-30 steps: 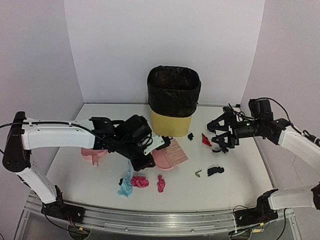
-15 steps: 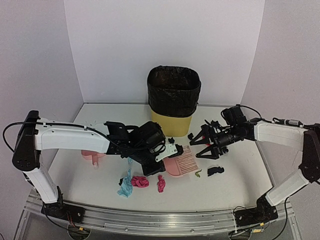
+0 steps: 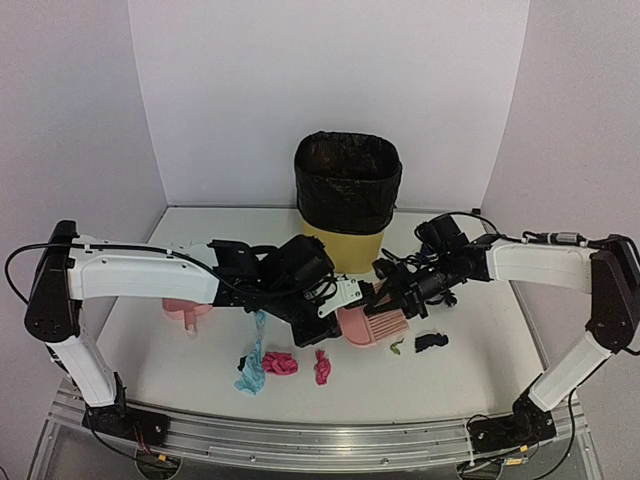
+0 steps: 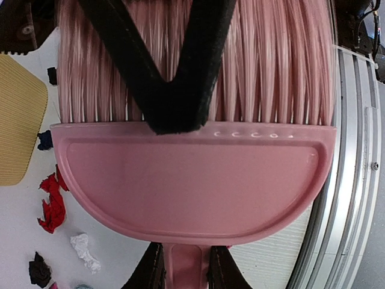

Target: Sweep away the paper scraps from the table

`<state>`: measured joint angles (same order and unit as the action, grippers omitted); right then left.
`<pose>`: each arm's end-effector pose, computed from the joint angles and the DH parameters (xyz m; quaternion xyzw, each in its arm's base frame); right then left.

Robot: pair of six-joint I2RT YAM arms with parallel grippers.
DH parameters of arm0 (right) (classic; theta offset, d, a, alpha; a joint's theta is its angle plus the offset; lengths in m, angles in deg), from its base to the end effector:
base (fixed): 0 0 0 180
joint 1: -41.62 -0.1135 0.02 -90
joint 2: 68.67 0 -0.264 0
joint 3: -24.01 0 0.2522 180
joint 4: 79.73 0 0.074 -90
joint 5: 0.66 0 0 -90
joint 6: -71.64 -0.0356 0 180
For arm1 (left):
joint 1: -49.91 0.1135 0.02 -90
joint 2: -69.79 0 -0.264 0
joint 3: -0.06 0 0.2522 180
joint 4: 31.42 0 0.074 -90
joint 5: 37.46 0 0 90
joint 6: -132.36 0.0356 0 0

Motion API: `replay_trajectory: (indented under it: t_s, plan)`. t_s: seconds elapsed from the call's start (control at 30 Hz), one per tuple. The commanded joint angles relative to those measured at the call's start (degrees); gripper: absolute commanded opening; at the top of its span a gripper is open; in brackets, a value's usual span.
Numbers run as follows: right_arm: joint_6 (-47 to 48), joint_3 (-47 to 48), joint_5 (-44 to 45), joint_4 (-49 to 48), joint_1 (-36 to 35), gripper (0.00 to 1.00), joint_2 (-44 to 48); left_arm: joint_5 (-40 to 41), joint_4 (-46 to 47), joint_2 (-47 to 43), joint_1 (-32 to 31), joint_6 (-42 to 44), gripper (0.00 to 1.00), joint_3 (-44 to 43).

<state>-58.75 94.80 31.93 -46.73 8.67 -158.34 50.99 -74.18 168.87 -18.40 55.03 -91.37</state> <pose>0.2477 0.1963 0.2226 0.1027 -0.8374 -0.5352 0.0414 0.1401 -0.3548 0.2562 0.6144 0.7125 -0.1693 0.2935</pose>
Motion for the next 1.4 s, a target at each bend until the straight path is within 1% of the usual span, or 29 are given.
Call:
replay_trajectory:
  t_s: [0.0,0.07,0.1,0.2,0.23,0.3,0.37,0.4,0.43,0.5,0.57,0.6,0.67,0.73,0.8,0.87,0.97,1.03,1.13,1.23,1.37]
  plan:
    - [-0.5,1.2,-2.9,0.2,-0.6,0.01,1.1,0.9,4.3,-0.6,-0.3,0.8,0.03,-2.4]
    - [-0.6,1.1,-2.7,0.2,-0.6,0.00,1.7,3.4,4.7,-1.2,-0.3,-0.1,0.14,-1.9]
    - [-0.6,1.1,-2.1,0.2,-0.5,0.00,2.2,4.3,5.1,-1.7,-0.3,-0.7,0.26,-1.6]
    - [0.0,0.9,0.5,0.2,-0.5,0.00,4.4,6.1,7.3,-4.2,-0.3,-3.5,0.68,0.8]
    - [0.2,0.6,0.9,0.1,-0.5,0.00,5.1,7.1,8.0,-5.4,-0.3,-4.6,0.76,1.9]
    - [0.3,0.2,2.0,0.0,-0.4,0.00,6.5,8.7,10.8,-9.2,-0.3,-6.9,0.86,6.0]
    - [0.3,-0.3,3.6,-0.2,0.2,0.00,7.8,10.2,15.7,-13.6,-0.2,-10.4,0.96,10.9]
    - [0.0,-0.5,4.0,-0.5,0.7,0.00,8.2,10.8,17.4,-16.0,-0.1,-12.0,0.99,13.0]
    - [-0.9,-0.6,4.1,-1.4,1.6,0.00,8.7,11.5,19.4,-17.9,0.1,-14.1,1.00,15.8]
    - [-5.3,-2.4,3.5,-7.9,3.1,0.00,10.1,13.8,22.3,-22.7,1.2,-19.6,1.00,19.8]
    - [-12.0,-5.9,2.9,-19.9,4.5,0.00,11.9,16.8,26.4,-26.8,3.4,-28.0,1.00,23.8]
    - [-14.5,-7.6,3.4,-25.3,5.0,0.00,12.9,17.7,29.5,-28.5,5.3,-34.4,1.00,26.0]
    - [-16.9,-9.7,5.8,-30.9,5.4,0.00,14.5,16.4,34.5,-33.2,9.2,-45.5,1.00,30.4]
    - [-17.7,-11.1,7.7,-33.4,5.4,0.00,15.6,12.1,41.7,-36.7,11.2,-51.8,1.00,35.2]
    - [-18.8,-11.8,8.5,-37.0,5.5,0.00,16.1,9.5,46.8,-38.9,11.3,-54.6,1.00,38.5]
    - [-21.0,-13.0,9.5,-42.1,5.5,0.00,16.4,8.9,47.9,-39.5,11.3,-57.2,1.00,39.5]
    - [-25.9,-14.3,10.1,-52.9,5.5,0.00,15.6,5.8,49.6,-37.6,11.3,-60.1,1.00,38.6]
    - [-28.3,-14.3,9.7,-57.4,5.4,0.00,14.3,1.9,50.6,-34.7,11.3,-61.1,0.98,36.3]
    - [-31.3,-13.9,8.8,-61.8,5.4,0.00,12.9,-2.7,53.3,-30.0,11.3,-61.3,0.93,33.4]
    - [-32.8,-13.9,8.4,-65.1,5.3,0.00,12.8,-3.2,55.1,-26.9,11.3,-62.4,0.89,31.3]
    - [-34.1,-13.8,7.5,-66.2,5.3,0.00,12.9,-4.1,63.9,-24.0,11.4,-64.4,0.84,31.8]
